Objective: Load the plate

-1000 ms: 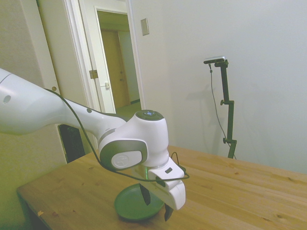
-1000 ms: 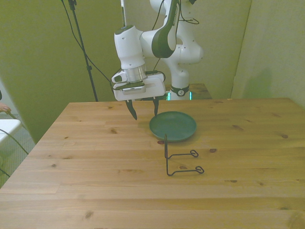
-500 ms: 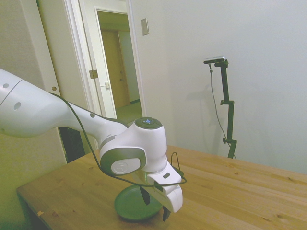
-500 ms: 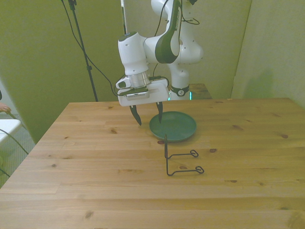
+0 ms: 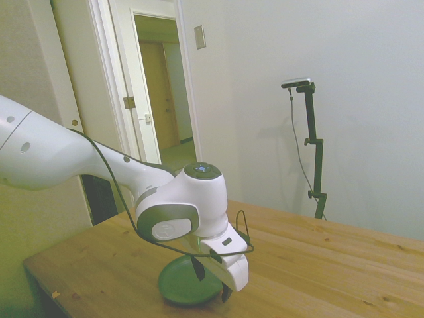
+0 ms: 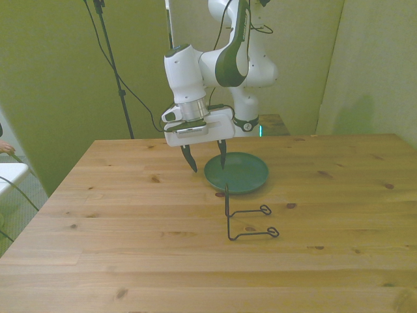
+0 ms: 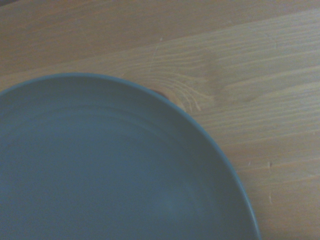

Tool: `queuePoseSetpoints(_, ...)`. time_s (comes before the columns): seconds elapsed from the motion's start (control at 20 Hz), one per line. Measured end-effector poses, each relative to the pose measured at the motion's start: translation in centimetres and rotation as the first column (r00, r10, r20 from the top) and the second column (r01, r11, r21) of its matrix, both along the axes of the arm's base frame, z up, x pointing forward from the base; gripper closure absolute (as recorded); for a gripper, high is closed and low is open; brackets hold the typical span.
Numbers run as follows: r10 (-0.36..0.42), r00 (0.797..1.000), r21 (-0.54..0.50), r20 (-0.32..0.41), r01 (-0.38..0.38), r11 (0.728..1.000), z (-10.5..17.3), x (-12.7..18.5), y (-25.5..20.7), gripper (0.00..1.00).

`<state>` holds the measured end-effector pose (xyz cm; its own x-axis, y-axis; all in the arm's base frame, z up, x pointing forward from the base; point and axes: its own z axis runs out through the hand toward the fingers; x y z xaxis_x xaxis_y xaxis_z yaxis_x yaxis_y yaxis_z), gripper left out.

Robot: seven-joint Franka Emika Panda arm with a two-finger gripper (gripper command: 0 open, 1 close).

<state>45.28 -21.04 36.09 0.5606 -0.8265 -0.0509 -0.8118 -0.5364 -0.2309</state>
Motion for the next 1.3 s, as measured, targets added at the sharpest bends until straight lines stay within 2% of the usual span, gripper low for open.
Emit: queuePoseSetpoints(1.3,-0.015,1.0,0.013,0.009,0.015,1.0,-0.79,-0.56,-0.22,1.0)
